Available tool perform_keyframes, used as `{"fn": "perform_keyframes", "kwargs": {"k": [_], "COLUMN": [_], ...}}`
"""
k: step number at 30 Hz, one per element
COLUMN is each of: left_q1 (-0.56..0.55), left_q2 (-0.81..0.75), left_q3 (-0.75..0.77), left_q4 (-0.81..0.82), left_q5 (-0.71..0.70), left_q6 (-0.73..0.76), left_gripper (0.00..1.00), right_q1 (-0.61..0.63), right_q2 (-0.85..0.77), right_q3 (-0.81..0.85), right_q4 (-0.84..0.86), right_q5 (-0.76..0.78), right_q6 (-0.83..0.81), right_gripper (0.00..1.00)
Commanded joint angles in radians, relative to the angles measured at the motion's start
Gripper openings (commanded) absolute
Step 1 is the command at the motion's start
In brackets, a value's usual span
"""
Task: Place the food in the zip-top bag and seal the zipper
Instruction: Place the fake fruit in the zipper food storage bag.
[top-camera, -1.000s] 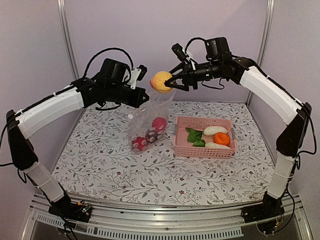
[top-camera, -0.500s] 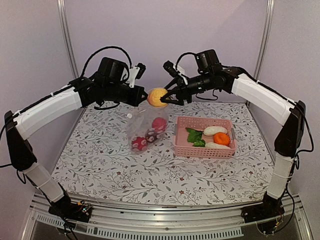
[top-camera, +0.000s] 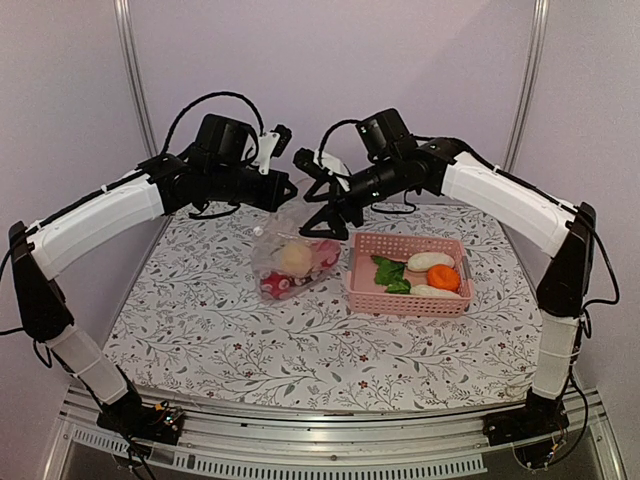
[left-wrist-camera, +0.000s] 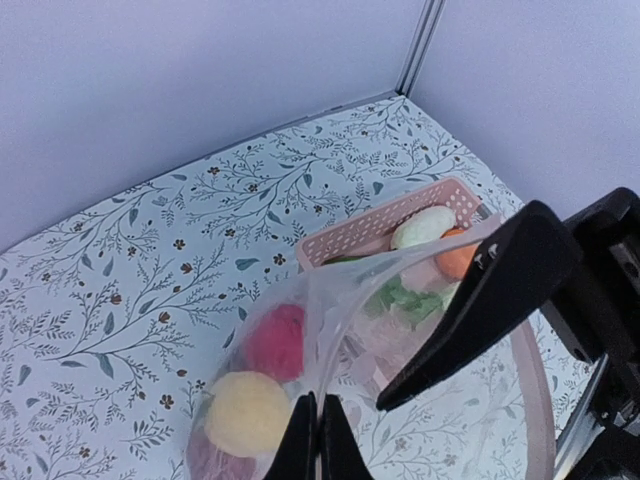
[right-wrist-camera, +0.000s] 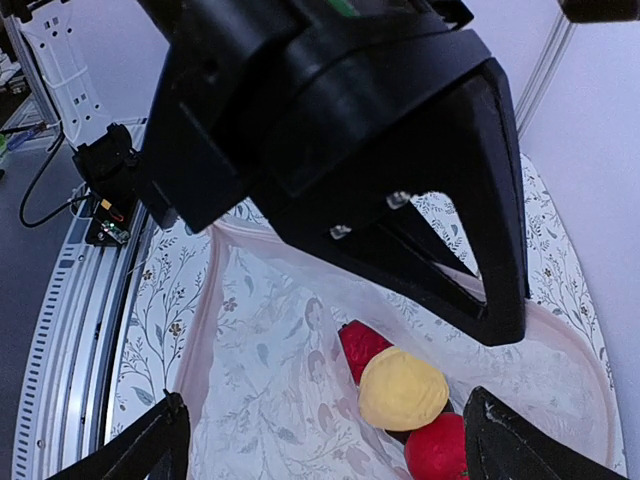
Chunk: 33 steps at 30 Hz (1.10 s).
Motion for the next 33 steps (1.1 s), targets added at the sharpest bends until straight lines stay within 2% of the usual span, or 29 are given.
{"fn": "perform_keyframes", "kwargs": {"k": [1,10,17,33], "left_q1": [0.01,0.011,0.01,0.011], "left_q2": [0.003,0.001,-0.004,0.006], "left_q3": [-0.013,-0.02,-0.029,-0.026], "left_q4": [0.018,0.023,0.029,0.038], "left_q5": [0.003,0.002,0.006,0.021], "left_q6": [0.0,0.001,0.007,0.017], "left_gripper": [0.0,0.0,0.0,0.0], "right_q1": [0.0,0.001,-0.011,-0.24], "right_q2": [0.004,-0.087,-0.206,-0.374], "right_q3": [0.035,0.02,-0.112,-0.426], "right_q4": [-0.068,-0.105,-0.1,-0.119], "right_q5": [0.021,0.058,0.111,0.203], "right_q6": [-0.01,-0.082,-0.101,-0.089], "right_gripper": [0.94,0.91,0.91,0.91]}}
